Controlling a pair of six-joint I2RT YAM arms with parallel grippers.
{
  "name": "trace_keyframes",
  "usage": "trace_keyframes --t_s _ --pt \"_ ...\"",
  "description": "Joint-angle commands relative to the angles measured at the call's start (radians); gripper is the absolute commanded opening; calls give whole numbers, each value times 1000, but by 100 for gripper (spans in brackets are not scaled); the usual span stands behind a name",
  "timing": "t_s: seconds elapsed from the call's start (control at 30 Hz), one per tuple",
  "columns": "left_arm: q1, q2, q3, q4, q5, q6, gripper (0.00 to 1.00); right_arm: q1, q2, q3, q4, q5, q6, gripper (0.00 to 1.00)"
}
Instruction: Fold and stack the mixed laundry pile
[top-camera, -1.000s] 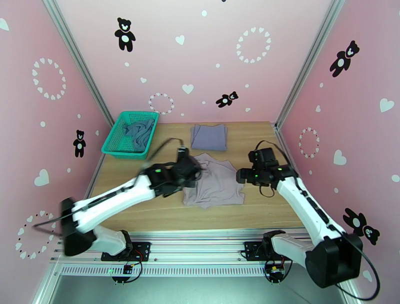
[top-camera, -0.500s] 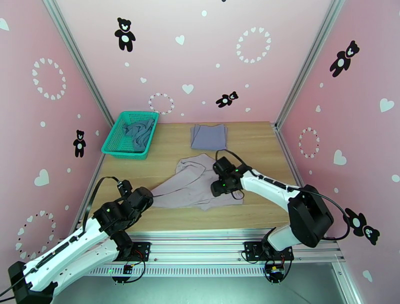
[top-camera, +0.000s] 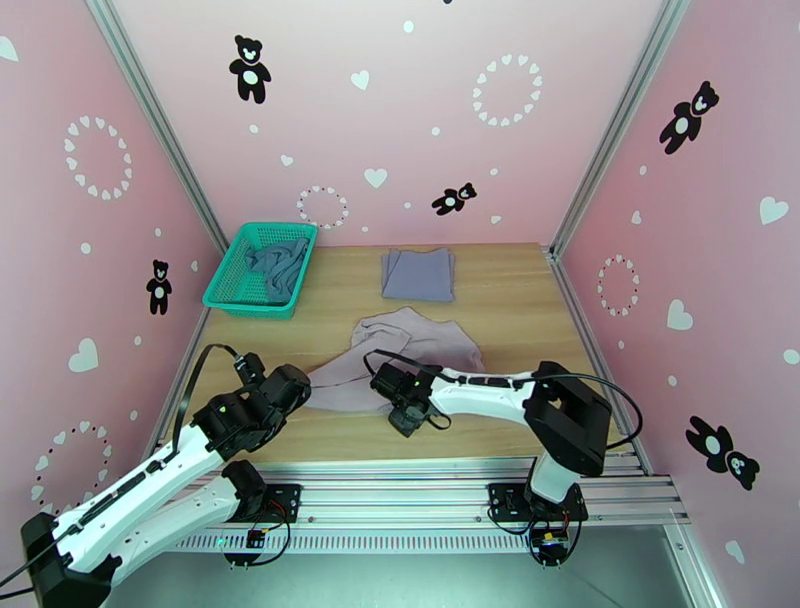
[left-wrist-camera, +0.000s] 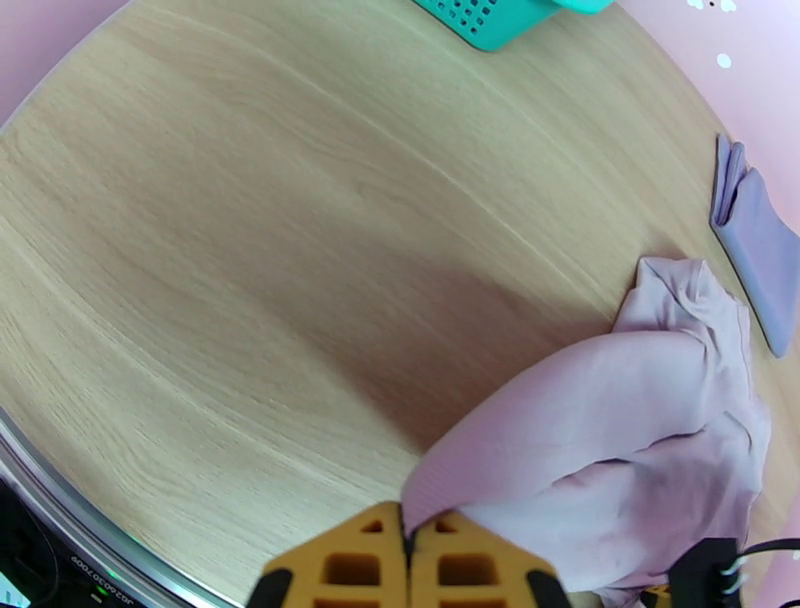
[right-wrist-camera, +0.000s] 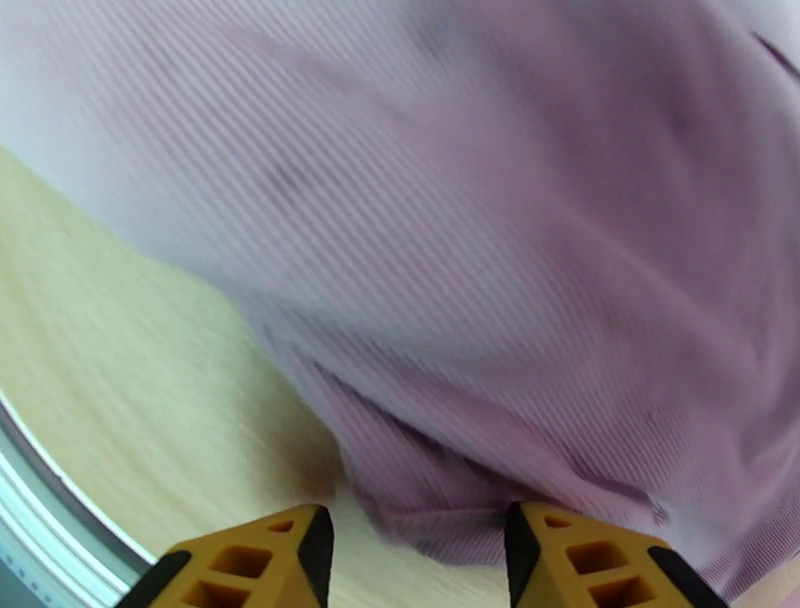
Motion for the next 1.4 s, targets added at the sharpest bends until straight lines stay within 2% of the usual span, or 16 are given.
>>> trace_keyframes --t_s 0.0,0.13,0.33,0.37,0.43,0.47,0.53,0.67,0.77,0.9,1.03,1.2,1.37 --pt "19 -9 35 -12 -31 28 0 4 20 43 -14 56 28 49" --pt "27 -27 33 -14 -27 33 0 4 43 45 -12 61 35 45" --pt "27 -26 34 -6 -20 37 0 5 81 48 -6 55 55 34" --pt "27 -25 34 -4 -19 36 0 5 83 47 -10 56 61 37" --pt "28 -20 35 1 -16 38 0 5 68 45 -23 60 78 62" --pt "28 -17 36 1 -16 38 0 5 50 40 -32 67 88 67" --pt "29 -15 37 6 -13 40 0 5 -28 30 -72 96 122 75" --pt "29 -9 34 22 -3 44 0 -10 -208 20 -201 171 236 80" --pt "29 -3 30 36 8 46 0 -103 -346 -46 -236 143 351 79" --pt "29 3 20 63 23 52 0 -336 -523 -210 -172 29 458 77" --pt "29 15 22 83 47 61 0 -516 -624 -302 -173 -56 509 77" --pt "29 32 24 106 72 72 0 -644 -643 -407 -116 -170 528 70" --pt "29 34 18 119 80 76 0 -712 -606 -461 -20 -215 533 62"
